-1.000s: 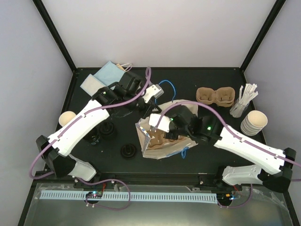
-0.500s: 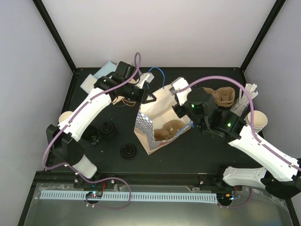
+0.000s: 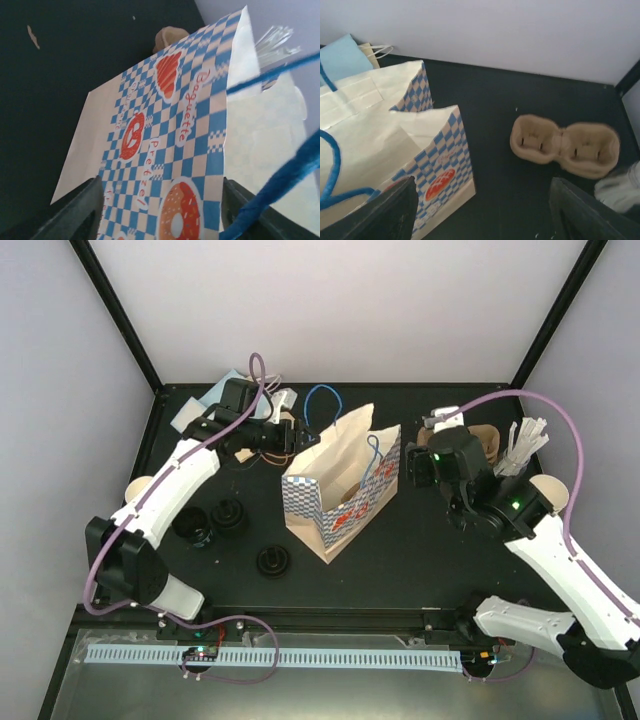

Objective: Pack the takeout coffee

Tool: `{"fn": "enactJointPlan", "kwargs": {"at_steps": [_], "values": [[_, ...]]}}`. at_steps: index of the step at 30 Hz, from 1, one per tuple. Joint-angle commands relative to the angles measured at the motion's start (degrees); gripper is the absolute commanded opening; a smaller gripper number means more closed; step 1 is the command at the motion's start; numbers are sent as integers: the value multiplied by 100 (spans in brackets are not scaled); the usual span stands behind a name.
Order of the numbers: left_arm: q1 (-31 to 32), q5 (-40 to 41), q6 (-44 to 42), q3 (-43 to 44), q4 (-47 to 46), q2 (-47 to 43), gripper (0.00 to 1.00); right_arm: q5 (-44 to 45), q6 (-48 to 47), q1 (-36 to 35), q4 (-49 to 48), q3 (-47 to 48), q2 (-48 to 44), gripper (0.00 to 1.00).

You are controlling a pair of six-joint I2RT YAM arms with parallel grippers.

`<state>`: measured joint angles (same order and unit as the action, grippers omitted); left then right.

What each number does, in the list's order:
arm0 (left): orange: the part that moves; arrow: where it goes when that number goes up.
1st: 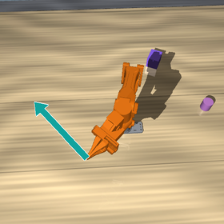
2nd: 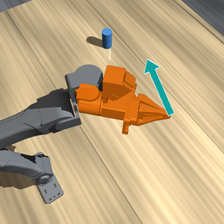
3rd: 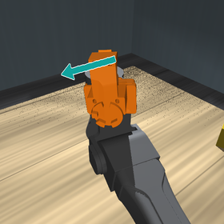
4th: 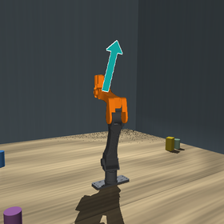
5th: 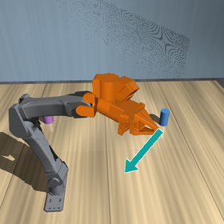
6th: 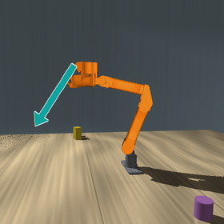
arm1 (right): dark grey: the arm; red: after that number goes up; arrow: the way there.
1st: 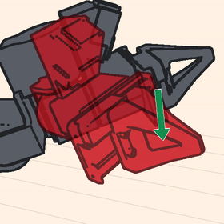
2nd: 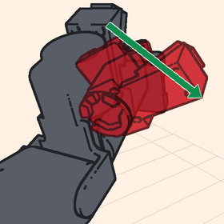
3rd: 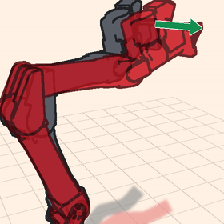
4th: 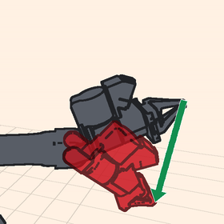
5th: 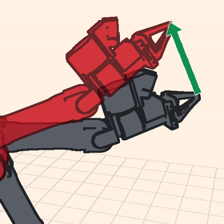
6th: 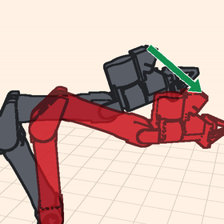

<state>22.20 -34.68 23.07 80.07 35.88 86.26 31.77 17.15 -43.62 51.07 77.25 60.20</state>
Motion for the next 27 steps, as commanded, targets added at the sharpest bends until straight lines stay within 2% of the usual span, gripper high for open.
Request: {"fn": "enactJointPlan", "kwargs": {"at_steps": [1,2,3,6,12,17,23,27], "values": [[0,164,-67,-49,-231,-558,72,-280,489,132,206,-313,-412,87],[2,250,-105,-57,-173,-671,77,-254,537,144,203,-396,-497,96],[4,371,-158,-72,-97,-781,82,-201,593,153,184,-504,-564,99],[4,693,-290,-93,160,-1183,98,-57,769,154,89,-713,-829,100],[-21,1603,-364,-386,456,-2430,99,300,1005,153,201,-1046,-1140,100],[-87,2746,-341,-565,1113,-3429,99,516,1775,160,806,-992,-1055,100],[-186,3580,-34,-942,2244,-3944,99,313,2788,157,1290,-1119,-1076,100],[-189,3693,351,-1579,2563,-4310,99,3,3041,157,1422,-1317,-1245,100]]}}
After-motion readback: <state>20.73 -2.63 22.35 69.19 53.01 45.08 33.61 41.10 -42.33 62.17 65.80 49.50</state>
